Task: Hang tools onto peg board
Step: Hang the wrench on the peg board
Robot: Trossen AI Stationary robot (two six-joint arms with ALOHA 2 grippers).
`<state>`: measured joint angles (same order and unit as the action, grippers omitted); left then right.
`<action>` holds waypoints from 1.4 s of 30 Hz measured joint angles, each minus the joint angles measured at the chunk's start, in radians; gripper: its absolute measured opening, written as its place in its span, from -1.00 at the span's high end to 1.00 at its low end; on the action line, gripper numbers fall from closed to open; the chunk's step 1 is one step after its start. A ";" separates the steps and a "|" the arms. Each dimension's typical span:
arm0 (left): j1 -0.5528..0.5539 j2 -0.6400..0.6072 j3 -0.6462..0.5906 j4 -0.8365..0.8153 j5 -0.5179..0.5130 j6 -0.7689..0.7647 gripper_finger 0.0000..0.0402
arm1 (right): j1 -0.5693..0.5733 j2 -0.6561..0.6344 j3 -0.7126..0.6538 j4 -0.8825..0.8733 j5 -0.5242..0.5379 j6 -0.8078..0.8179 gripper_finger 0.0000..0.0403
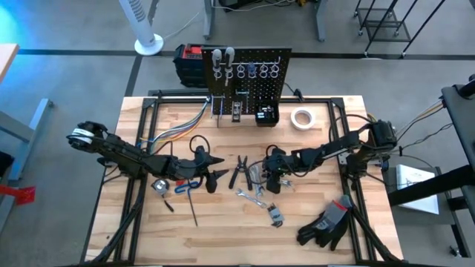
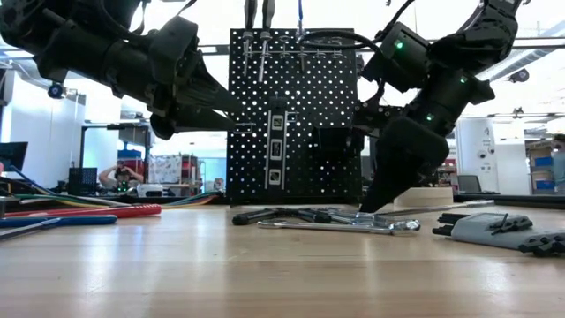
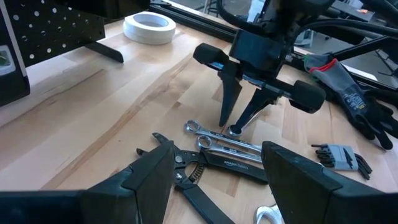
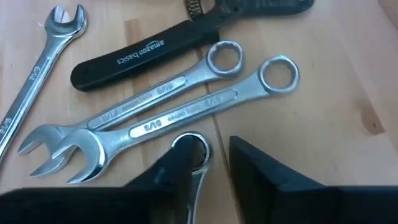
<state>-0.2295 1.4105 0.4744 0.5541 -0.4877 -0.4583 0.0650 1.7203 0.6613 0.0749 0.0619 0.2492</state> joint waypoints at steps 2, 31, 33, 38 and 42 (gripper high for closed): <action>0.000 0.000 0.000 0.000 0.000 0.000 -0.15 | 0.001 0.001 0.007 -0.006 -0.006 -0.036 0.74; -0.003 0.193 0.013 0.326 -0.045 0.070 -0.15 | 0.278 -0.288 0.032 0.407 0.713 -0.319 1.00; -0.003 0.208 0.017 0.308 -0.044 0.038 -0.15 | 0.266 -0.290 0.032 0.364 0.653 -0.242 1.00; -0.009 0.199 0.003 0.251 -0.036 -0.018 -0.15 | 0.220 -0.239 0.032 0.306 0.317 0.019 1.00; -0.012 0.165 0.003 0.215 -0.023 -0.025 -0.15 | 0.214 -0.122 0.038 0.323 0.221 0.135 0.89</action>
<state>-0.2417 1.5750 0.4772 0.7690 -0.5110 -0.4834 0.2787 1.5981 0.6991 0.3981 0.2825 0.3842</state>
